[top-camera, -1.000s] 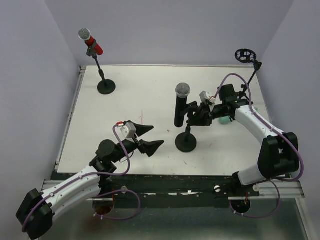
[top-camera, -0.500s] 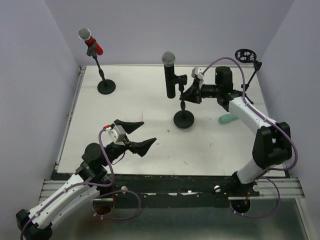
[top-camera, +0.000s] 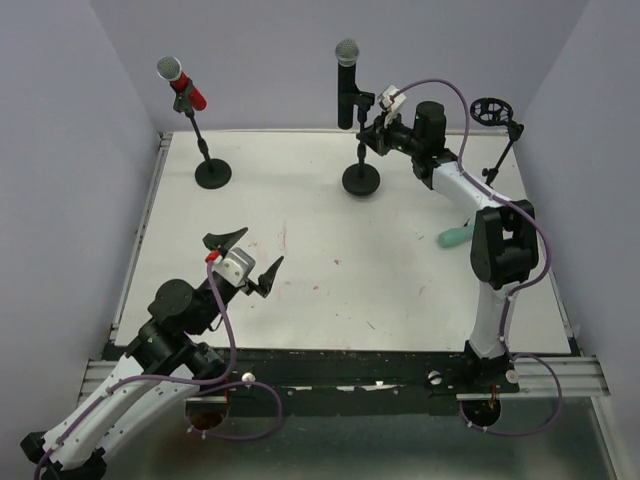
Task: Attach the microphones to the stand
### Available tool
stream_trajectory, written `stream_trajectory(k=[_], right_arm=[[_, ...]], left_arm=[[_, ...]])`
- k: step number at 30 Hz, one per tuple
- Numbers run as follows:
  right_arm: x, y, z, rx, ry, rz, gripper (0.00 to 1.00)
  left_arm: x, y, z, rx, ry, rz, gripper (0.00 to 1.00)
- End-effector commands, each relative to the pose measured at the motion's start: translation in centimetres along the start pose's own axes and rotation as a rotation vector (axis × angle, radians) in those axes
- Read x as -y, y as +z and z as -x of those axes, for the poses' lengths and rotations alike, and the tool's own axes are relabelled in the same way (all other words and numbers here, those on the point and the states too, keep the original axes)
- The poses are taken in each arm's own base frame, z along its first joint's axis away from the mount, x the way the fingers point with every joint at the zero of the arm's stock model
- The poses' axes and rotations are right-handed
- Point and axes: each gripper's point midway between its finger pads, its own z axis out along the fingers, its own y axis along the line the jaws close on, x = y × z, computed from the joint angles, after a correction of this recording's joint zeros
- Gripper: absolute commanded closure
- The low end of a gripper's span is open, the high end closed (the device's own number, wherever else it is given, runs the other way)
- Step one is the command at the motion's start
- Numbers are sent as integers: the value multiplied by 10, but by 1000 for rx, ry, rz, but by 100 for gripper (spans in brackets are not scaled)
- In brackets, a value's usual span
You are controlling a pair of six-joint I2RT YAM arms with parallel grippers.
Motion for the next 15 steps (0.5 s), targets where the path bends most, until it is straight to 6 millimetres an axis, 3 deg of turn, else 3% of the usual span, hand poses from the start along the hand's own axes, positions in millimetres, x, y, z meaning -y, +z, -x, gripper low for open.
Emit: stream_trajectory(k=[1,9,15], right_arm=[[37,4,44,123,-112,-145,96],[42,7,11,79,-105,-175,94],[34,-6,-9,48,-71,-162,91]], left_arm=[[-13,-5,-50,-159,114,69,1],[-11,-5,-55,-180,119,56,1],[-10,-8,-52,-162,106,51,2]])
